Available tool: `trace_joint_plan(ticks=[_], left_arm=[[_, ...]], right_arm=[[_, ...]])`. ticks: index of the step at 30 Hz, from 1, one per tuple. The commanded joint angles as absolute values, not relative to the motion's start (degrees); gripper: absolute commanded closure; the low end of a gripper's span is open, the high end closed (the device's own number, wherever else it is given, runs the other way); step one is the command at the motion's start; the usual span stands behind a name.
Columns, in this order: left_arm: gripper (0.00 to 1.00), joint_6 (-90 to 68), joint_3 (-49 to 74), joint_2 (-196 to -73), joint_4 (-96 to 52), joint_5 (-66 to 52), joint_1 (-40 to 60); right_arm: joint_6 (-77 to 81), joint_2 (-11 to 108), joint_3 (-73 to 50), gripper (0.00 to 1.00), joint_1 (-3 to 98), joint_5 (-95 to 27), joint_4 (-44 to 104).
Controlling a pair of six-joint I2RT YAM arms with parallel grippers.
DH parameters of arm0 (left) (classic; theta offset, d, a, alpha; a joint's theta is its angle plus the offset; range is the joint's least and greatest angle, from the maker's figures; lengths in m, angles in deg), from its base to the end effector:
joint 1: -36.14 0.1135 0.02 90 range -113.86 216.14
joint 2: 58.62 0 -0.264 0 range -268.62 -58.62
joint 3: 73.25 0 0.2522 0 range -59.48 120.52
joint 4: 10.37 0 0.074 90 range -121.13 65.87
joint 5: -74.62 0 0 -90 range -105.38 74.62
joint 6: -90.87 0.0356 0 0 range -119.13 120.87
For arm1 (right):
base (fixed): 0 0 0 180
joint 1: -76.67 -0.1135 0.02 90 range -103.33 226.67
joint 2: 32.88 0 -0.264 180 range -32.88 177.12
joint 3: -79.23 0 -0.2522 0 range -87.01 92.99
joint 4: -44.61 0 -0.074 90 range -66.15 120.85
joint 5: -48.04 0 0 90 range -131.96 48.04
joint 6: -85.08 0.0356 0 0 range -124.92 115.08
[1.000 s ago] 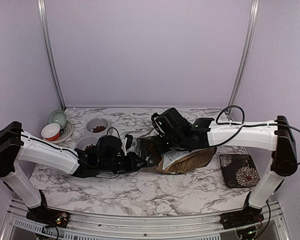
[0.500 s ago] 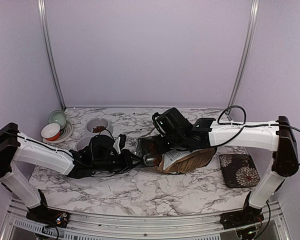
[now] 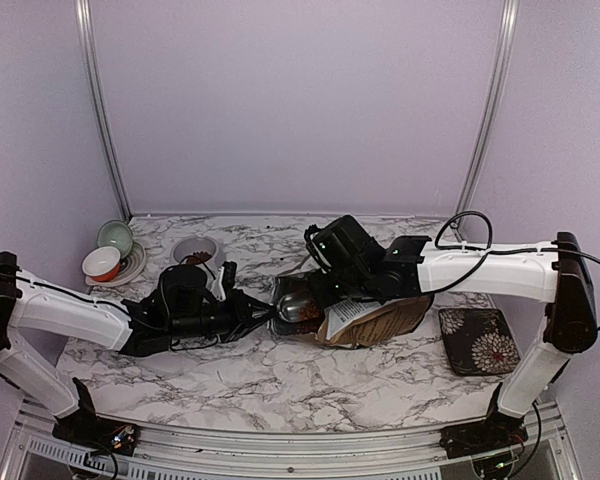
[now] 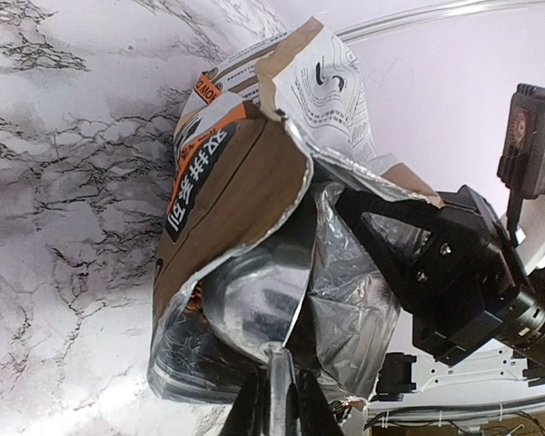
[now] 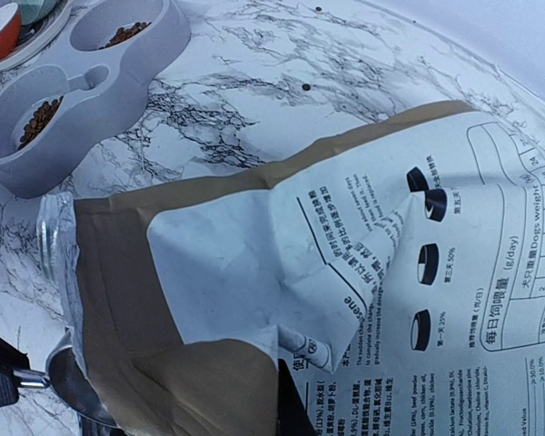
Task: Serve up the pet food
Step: Collect the pet food from the pet food bag.
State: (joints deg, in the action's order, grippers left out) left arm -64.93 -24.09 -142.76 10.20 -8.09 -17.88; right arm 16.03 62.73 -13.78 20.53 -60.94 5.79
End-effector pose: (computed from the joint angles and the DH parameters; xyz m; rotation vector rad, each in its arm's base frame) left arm 0.1759 -0.2499 0.2043 -0.1140 2.1322 -1.4992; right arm 0.2146 0.2991 0.2591 -0.5649 2.2879 0.2633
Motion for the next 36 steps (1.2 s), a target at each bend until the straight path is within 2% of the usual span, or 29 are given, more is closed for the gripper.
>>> trace_joint_plan(ticks=[1, 36], left_arm=[[1.0, -66.4, -25.9, -139.0, 14.5, -7.3, -16.6], [1.0, -74.3, -33.9, -132.4, 23.0, -3.5, -12.2]], right_arm=[[16.5, 61.1, -12.4, 1.0, 20.7, -63.4, 4.9], [17.1, 61.9, -10.8, 1.0, 20.7, -65.1, 3.7]])
